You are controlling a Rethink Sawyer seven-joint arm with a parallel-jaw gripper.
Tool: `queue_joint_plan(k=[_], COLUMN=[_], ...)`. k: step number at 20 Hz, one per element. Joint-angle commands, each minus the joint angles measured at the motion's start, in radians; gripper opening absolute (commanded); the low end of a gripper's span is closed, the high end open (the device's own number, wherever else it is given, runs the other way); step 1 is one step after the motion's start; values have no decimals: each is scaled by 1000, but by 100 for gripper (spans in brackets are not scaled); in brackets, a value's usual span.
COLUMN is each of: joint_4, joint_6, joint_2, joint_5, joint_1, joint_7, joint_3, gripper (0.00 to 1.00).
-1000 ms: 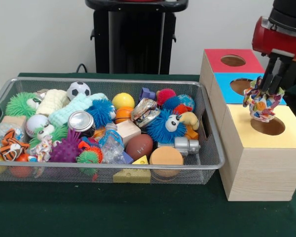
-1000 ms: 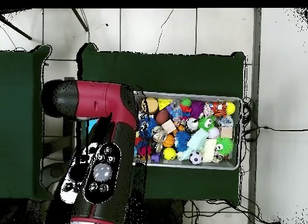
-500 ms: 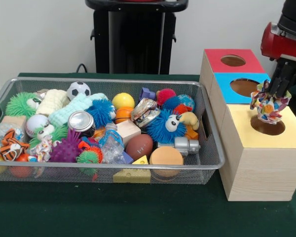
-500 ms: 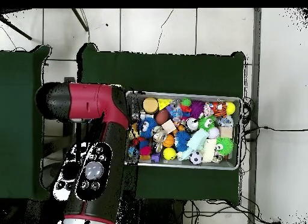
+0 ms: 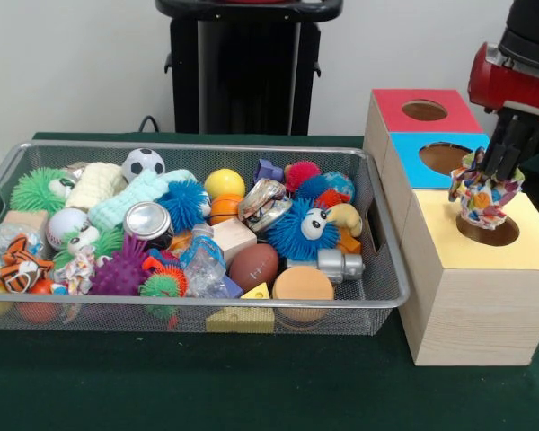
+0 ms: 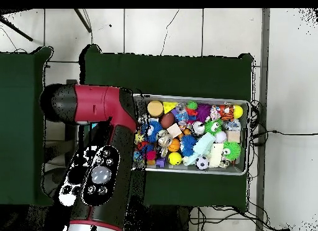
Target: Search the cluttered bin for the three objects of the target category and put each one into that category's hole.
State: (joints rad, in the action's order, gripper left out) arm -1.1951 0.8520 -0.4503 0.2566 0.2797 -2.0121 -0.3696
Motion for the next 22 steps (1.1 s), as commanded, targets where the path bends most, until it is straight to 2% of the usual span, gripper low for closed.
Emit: queue_joint_plan(k=[1, 10, 22], joint_4=[-46, 29, 61], joint_6=[-87, 45, 36], joint_2=[48, 43, 78], joint_5=[-3, 11, 15], joint_1=[-45, -17, -12], joint_7=[-166, -227, -236], joint_3=[73, 34, 31], gripper=[0, 0, 0])
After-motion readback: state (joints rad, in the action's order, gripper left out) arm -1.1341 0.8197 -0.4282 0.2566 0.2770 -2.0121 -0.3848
